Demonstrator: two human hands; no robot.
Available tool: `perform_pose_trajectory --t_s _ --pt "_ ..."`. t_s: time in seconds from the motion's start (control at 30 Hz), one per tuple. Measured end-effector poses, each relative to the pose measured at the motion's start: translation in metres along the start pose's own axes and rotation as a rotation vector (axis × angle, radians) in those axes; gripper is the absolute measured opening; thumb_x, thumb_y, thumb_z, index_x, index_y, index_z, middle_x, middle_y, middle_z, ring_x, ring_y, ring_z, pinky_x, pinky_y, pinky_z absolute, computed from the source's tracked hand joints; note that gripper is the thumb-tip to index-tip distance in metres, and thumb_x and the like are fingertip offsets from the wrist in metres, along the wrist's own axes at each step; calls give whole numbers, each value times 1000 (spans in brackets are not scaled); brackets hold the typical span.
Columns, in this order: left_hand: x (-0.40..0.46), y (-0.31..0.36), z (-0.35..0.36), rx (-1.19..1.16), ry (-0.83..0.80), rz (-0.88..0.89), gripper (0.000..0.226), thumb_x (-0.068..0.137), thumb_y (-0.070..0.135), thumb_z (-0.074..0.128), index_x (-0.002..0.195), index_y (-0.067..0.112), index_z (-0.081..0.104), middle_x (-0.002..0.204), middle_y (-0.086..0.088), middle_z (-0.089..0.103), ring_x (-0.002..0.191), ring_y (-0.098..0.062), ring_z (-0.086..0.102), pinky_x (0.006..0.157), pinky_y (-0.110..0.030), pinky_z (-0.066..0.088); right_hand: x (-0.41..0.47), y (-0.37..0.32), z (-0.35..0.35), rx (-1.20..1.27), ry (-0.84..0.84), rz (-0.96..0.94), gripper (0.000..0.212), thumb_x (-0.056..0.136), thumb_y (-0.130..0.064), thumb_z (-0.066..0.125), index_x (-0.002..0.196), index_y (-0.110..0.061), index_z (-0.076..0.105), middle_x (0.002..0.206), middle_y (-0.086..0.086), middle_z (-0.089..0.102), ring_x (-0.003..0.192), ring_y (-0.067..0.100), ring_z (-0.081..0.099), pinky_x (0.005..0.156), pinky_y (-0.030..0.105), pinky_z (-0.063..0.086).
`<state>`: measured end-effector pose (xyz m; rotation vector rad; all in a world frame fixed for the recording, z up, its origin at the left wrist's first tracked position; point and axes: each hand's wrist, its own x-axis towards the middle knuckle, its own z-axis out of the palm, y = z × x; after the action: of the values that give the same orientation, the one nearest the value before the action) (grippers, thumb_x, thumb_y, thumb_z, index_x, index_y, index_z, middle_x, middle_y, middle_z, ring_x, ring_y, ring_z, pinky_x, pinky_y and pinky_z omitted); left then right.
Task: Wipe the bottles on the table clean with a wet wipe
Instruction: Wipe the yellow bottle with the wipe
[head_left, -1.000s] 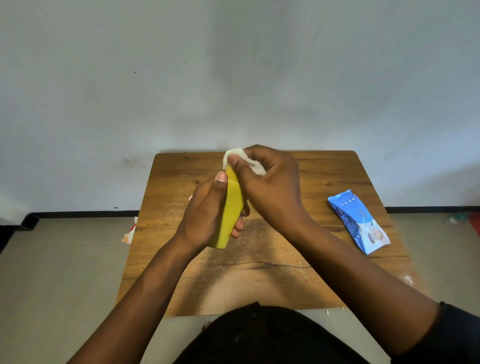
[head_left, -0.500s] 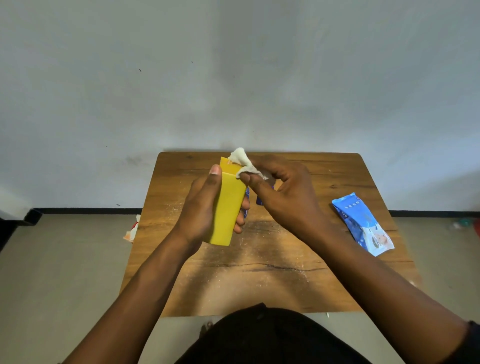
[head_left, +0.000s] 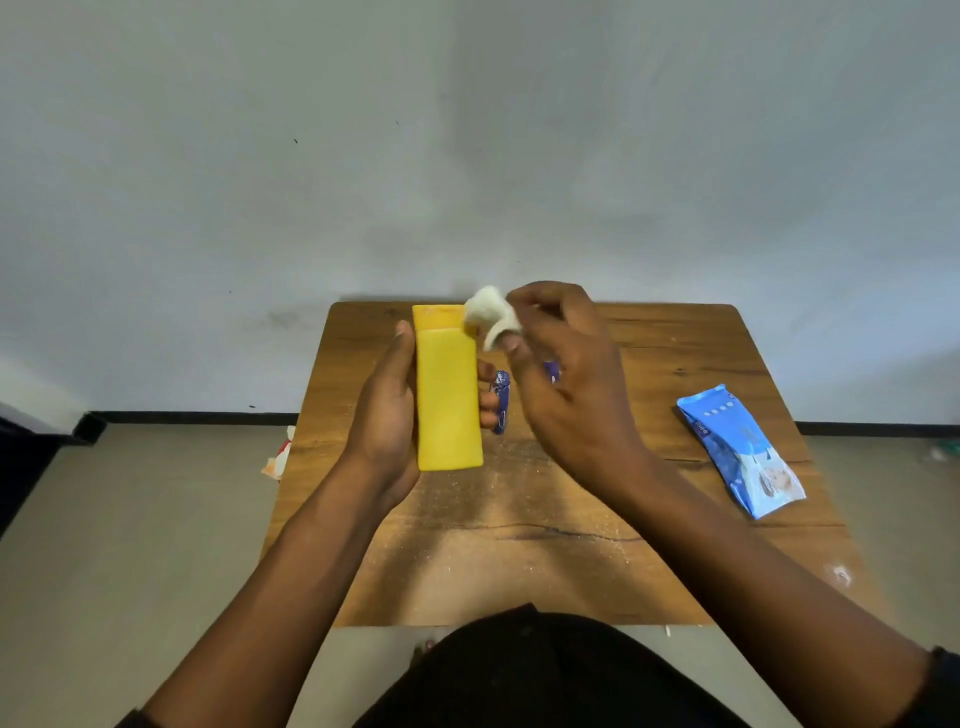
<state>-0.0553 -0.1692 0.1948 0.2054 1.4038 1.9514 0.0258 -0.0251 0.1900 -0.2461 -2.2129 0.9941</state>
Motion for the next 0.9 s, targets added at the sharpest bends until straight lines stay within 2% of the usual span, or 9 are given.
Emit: perform_pose_trajectory --t_s 0.17,0.23,0.3,0.4,0.47,0.63,0.73,0.8,0.9 --pt "1 -2 7 -57 84 -40 49 111 44 36 112 10 72 101 -10 77 91 -22 75 72 -33 62 -9 -6 13 -230 -100 -316 38 90 -1 68 128 -8 73 97 12 67 87 31 61 73 39 47" --pt "3 0 5 -84 95 -57 55 109 48 36 118 7 71 105 -14 74 94 -27 72 79 -36 60 -19 -6 16 -295 -158 -377 31 95 -5 67 124 -12 75 101 12 67 91 31 60 75 42 46" --pt "5 2 3 -114 128 -60 59 109 51 32 107 9 75 99 -15 74 87 -28 70 78 -37 57 -36 -7 16 -375 -228 -419 31 98 -13 67 129 -14 72 114 12 65 105 30 58 83 44 45" --pt "7 3 -1 -188 159 -78 59 109 52 28 108 12 72 96 -14 74 84 -28 70 73 -37 59 -56 -7 16 -448 -290 -441 39 103 -27 59 139 -13 64 131 14 61 120 29 54 91 44 43" --pt "6 -1 -1 -202 177 -108 60 109 53 28 110 11 71 101 -15 73 85 -27 71 74 -37 60 -56 -6 17 -458 -253 -447 35 101 -23 64 133 -12 68 132 15 62 122 32 55 91 46 44" --pt "0 -12 10 -153 161 -130 53 110 45 36 132 5 64 118 -17 70 99 -26 72 83 -38 59 -15 0 22 -291 -62 -306 15 93 -7 76 108 -6 79 100 12 70 90 31 64 74 39 47" --pt "0 -13 14 -128 169 -96 49 111 38 37 138 6 63 119 -15 73 109 -27 70 93 -41 57 6 -4 21 -233 -48 -245 15 90 -4 77 104 -6 80 96 11 71 87 30 66 71 38 49" --pt "2 -7 13 -110 188 -76 48 111 40 37 131 8 67 116 -15 74 105 -27 72 93 -41 57 7 -7 24 -247 -72 -262 23 85 1 78 106 -8 81 101 10 73 93 32 68 73 38 52" --pt "6 6 7 -101 229 -84 61 110 51 31 109 5 71 99 -14 75 85 -24 76 78 -35 61 -16 -13 27 -251 -185 -361 34 84 5 74 115 -9 79 109 11 73 102 32 68 84 41 54"
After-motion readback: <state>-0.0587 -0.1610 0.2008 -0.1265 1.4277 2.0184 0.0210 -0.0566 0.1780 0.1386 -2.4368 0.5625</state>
